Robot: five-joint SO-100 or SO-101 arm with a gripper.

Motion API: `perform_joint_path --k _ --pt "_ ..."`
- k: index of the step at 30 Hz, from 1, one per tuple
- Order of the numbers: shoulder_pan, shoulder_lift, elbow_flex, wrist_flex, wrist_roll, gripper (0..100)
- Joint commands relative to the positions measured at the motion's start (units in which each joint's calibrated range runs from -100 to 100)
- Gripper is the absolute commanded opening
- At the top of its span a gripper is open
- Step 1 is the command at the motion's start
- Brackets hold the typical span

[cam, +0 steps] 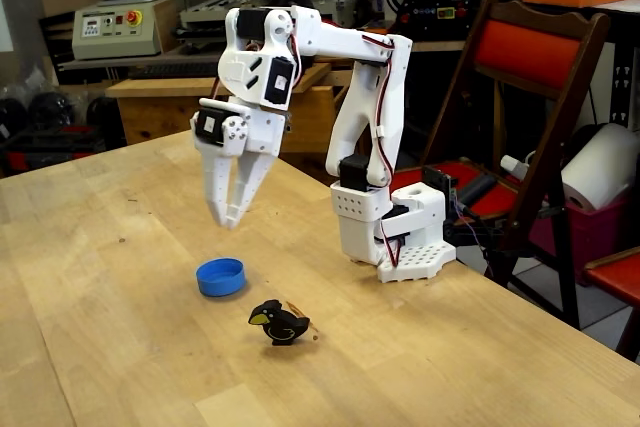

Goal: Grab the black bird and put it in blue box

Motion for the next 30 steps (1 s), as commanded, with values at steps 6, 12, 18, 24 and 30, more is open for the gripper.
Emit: perform_joint_path --k 6,12,18,24,30 --pt "-2.2 -0.22 -2.78 4.46 0.34 3" --pt "-2.79 -1.16 -2.86 7.22 0.34 3" --pt "-2.87 -2.01 -3.57 8.09 0.34 3" --pt "-5.24 -9.2 -2.78 8.09 0.34 3" --pt "-12.57 -12.28 -2.69 8.09 0.34 3"
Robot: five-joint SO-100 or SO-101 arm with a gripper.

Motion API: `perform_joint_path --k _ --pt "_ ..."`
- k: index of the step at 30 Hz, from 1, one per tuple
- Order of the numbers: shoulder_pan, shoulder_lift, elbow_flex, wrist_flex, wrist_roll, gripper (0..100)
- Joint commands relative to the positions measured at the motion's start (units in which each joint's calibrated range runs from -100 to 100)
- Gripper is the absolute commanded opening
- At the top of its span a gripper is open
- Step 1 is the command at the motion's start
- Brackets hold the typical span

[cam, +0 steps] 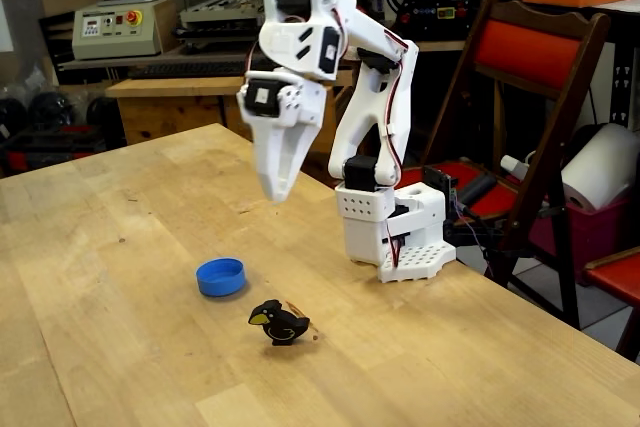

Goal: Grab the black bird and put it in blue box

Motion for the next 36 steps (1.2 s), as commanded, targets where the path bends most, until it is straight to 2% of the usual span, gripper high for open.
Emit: perform_joint_path --k 1,11,22,26,36 --pt "-4.6 -2.07 -2.51 0.26 0.34 3" --pt "-6.37 2.64 8.29 -0.38 0.39 3" --pt "2.51 3.49 11.38 -0.69 0.39 3" --pt "4.59 4.09 11.91 -3.93 0.39 4" --pt "4.51 3.84 12.27 -7.73 0.39 22"
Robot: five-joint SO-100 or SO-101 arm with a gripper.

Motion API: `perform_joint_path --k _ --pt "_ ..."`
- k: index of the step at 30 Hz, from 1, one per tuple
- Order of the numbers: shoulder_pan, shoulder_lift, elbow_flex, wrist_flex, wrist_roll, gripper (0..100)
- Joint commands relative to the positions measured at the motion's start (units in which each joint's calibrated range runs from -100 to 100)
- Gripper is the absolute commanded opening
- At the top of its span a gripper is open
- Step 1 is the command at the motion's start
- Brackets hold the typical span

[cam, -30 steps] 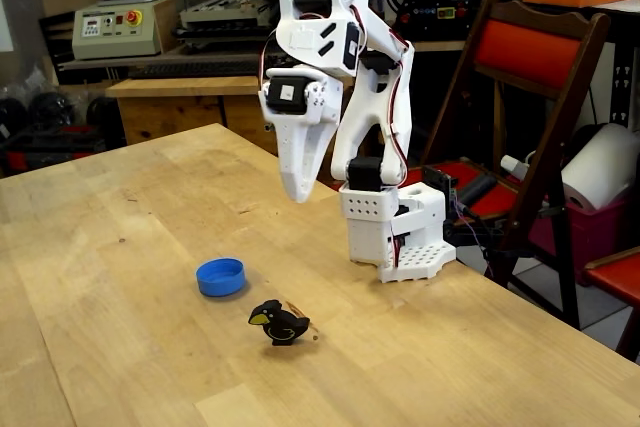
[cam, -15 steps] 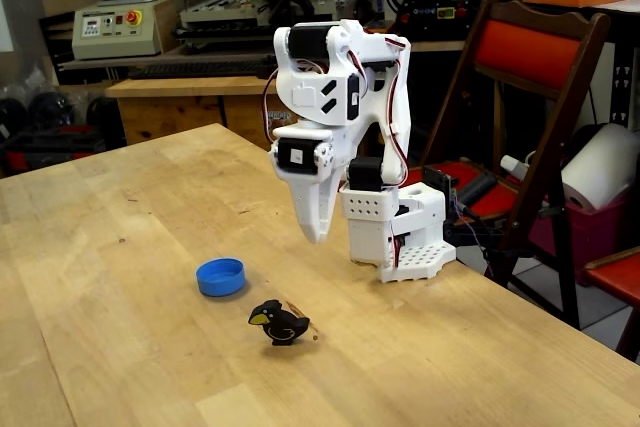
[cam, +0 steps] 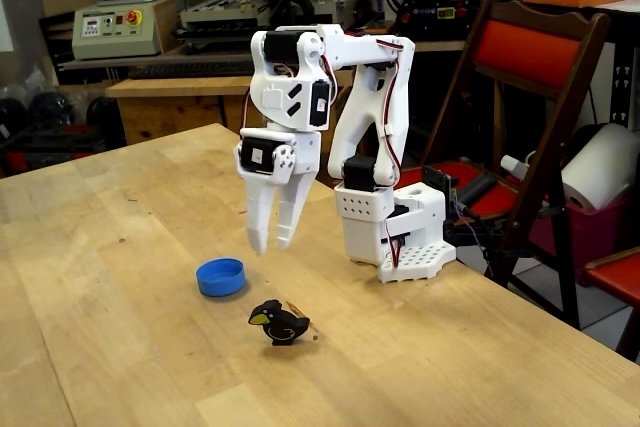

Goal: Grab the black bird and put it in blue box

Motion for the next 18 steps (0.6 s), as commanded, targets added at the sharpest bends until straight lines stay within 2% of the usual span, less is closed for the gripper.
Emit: perform_joint_path --k 1,18 --pt "0.41 -0.2 -0.26 -0.69 0.34 23" --pt "0.56 8.27 -0.17 -1.09 0.34 24"
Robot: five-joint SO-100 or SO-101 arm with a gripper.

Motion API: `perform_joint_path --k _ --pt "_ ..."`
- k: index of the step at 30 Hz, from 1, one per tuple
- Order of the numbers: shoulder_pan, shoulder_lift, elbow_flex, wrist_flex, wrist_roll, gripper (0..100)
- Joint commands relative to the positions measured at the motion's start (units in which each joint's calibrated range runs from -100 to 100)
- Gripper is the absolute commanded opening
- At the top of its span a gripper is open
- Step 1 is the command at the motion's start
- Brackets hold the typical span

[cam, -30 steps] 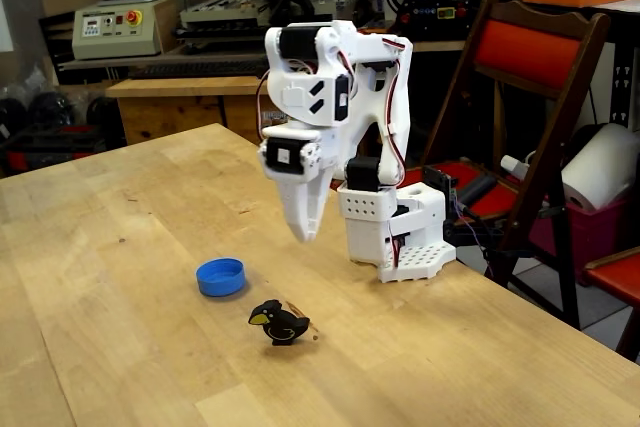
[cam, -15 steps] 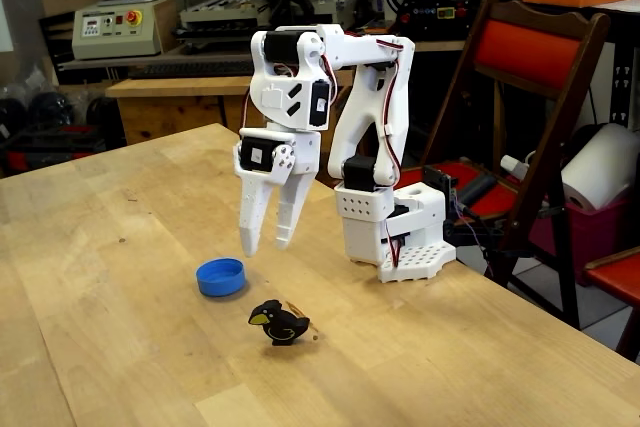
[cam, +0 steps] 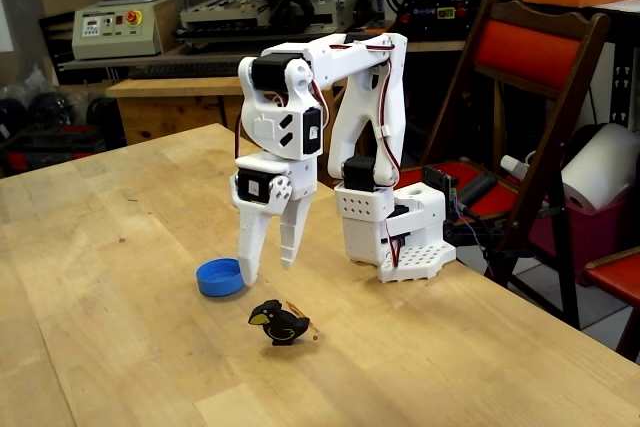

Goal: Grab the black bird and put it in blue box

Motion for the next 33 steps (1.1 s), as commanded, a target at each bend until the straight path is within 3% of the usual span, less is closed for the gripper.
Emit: perform_joint_path --k 1,33 --pt "0.56 -0.22 -0.6 -0.45 0.34 24" --pt "1.0 4.57 -0.6 0.34 0.34 29"
